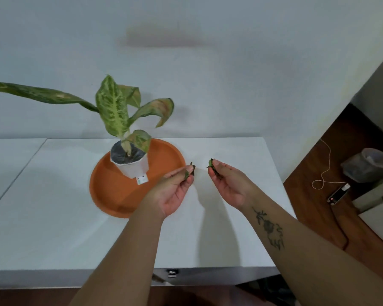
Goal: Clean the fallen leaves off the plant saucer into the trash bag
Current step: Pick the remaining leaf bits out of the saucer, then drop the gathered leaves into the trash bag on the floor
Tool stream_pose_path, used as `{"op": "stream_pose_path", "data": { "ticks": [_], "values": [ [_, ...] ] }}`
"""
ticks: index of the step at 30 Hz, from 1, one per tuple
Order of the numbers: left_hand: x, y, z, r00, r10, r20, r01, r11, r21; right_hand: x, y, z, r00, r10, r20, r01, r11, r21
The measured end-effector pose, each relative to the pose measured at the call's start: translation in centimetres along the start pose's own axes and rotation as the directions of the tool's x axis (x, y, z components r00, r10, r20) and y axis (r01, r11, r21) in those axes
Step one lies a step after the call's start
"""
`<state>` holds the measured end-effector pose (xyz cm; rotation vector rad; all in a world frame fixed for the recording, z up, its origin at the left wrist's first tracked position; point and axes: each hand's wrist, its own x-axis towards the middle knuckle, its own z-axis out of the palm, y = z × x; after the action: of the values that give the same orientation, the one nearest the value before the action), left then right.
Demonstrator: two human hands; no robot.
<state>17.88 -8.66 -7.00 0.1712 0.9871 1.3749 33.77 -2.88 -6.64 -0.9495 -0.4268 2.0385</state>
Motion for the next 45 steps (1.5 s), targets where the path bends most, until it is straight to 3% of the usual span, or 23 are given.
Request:
{"op": "stream_pose_path", "data": {
  "ticks": [9,13,23,28,40,45],
  "values": [
    [0.1,-12.2,11.7,0.999,-0.043,0.034,0.044,0.999,-0.025,-4.1,-10.7,-13.0,0.999,-0.017,-0.046,0.015,0.999,-0.034],
    [0.4,-17.6,17.1,0.995,-0.091,0.042,0.092,0.996,-0.019,-6.5,-15.1,-18.9,0.99,-0.043,-0.133,0.039,0.999,-0.029],
    [2.4,-27.7,23.1,0.987,-0.164,0.006,0.164,0.983,-0.08,-7.5,-17.7,-29.4,0.96,-0.026,-0.279,0.038,0.999,0.038],
    [4.3,-32.5,22.0,0.975,-0.194,-0.107,0.179,0.975,-0.129,-6.3,-16.1,-33.8,0.942,0.006,-0.335,0.009,0.999,0.044],
    [12.3,-46.6,11.0,0.915,-0.246,-0.319,0.263,0.965,0.013,1.7,-3.8,-48.1,0.924,0.091,-0.372,-0.088,0.996,0.024],
    [15.7,-51.1,5.7,0.88,-0.225,-0.419,0.32,0.932,0.171,5.0,1.3,-53.8,0.887,0.077,-0.456,-0.175,0.968,-0.178]
  ]
}}
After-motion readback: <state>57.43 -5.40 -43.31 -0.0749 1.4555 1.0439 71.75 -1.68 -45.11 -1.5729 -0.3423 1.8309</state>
